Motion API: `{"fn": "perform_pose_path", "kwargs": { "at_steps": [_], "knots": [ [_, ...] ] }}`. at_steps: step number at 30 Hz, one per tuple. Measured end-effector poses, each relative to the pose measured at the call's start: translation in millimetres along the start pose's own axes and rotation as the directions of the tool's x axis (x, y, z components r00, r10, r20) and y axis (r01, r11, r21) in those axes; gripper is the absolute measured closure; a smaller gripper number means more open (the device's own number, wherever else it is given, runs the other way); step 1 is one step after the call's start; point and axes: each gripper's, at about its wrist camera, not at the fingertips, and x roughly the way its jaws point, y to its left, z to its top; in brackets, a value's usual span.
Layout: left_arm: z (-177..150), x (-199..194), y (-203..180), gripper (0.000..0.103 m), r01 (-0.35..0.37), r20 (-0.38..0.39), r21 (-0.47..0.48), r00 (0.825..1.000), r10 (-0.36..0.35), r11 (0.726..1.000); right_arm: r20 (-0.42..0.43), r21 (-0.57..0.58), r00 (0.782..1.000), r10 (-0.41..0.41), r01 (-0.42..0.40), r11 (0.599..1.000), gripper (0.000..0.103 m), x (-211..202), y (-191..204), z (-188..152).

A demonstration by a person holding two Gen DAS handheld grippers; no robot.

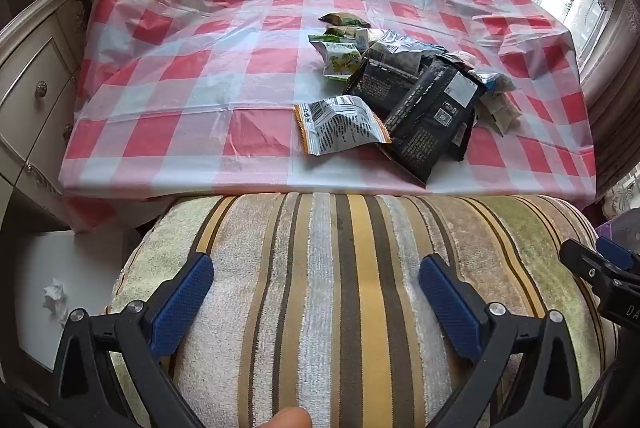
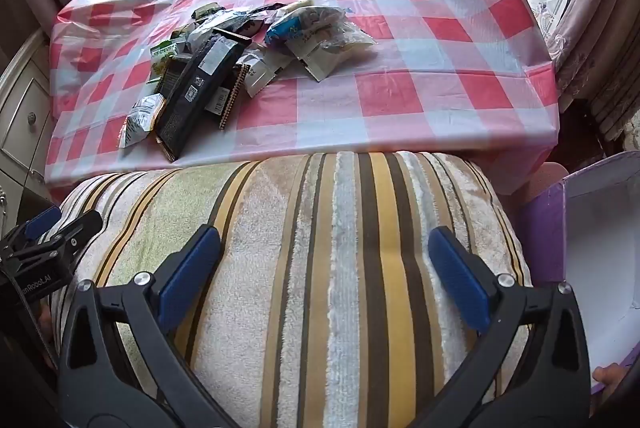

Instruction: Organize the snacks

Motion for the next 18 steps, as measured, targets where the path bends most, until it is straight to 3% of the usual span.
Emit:
{"fn": "perform_pose_path", "kwargs": {
  "at_steps": [18],
  "knots": [
    [5.8,0.4,-7.7,0.0,-0.026,-0.001,0.045,1.0,0.026,0.999,-0.003,0.0,1.0,-0.002,0.002,1.0,0.0,0.6,-0.3,-0.6]
  ]
}}
